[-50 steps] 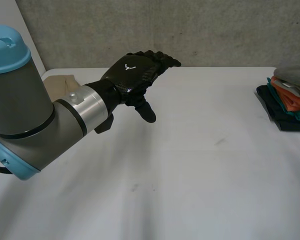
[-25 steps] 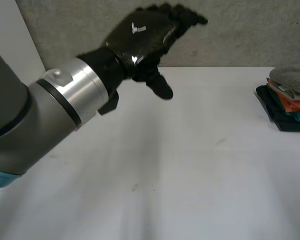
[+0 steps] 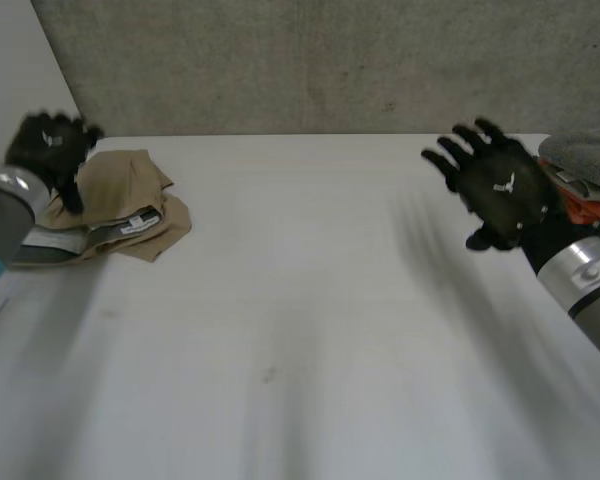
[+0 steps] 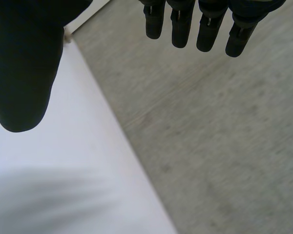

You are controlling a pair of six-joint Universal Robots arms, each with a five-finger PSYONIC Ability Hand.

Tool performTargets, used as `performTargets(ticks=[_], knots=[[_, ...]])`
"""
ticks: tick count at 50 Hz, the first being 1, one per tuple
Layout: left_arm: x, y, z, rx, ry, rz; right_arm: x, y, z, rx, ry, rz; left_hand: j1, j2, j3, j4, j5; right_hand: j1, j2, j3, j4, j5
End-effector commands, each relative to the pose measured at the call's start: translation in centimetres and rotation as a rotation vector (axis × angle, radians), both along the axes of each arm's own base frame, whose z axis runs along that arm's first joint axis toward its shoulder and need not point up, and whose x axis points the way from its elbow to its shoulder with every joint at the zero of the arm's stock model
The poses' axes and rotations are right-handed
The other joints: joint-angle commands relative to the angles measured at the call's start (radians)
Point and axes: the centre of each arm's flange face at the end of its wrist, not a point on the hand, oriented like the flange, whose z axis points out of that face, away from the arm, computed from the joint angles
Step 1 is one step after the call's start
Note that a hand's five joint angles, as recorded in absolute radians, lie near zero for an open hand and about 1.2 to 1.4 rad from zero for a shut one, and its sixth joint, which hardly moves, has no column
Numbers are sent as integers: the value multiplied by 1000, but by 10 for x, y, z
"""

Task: Fold the laundry.

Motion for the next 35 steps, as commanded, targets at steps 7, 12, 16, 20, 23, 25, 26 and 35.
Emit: performTargets(ticks=[7,12,16,20,23,25,26,35], knots=[[23,-55,-94,51,-9,-30,-6,2,-17,97,35,-25,1204,1177,1181,1179,1172,-57,-43,-41,-37,-48],[5,-55,-71,-61,35,10,-8,1,-16,97,33,-43,1206,1178,1183,1181,1174,-57,-43,-41,-37,-48],[-29,-29,-26,-112,137,-31,-9,0,-12,82,31,-63,1206,1178,1183,1181,1174,-57,-43,-41,-37,-48],[-77,15,32,-165,279,-153,-14,-5,-1,49,23,-102,1206,1178,1183,1181,1174,-57,-43,-41,-37,-48],[-124,59,70,-184,411,-294,-20,-8,7,29,13,-141,1206,1178,1183,1181,1174,-57,-43,-41,-37,-48],[-136,72,85,-203,461,-331,-21,-8,9,26,9,-152,1206,1178,1183,1181,1174,-57,-43,-41,-37,-48],[-139,72,92,-223,482,-331,-22,-8,9,28,8,-153,1206,1178,1183,1181,1174,-57,-43,-41,-37,-48],[-178,90,63,-155,363,-369,-23,-5,5,51,8,-154,1206,1178,1183,1181,1174,-57,-43,-41,-37,-48]])
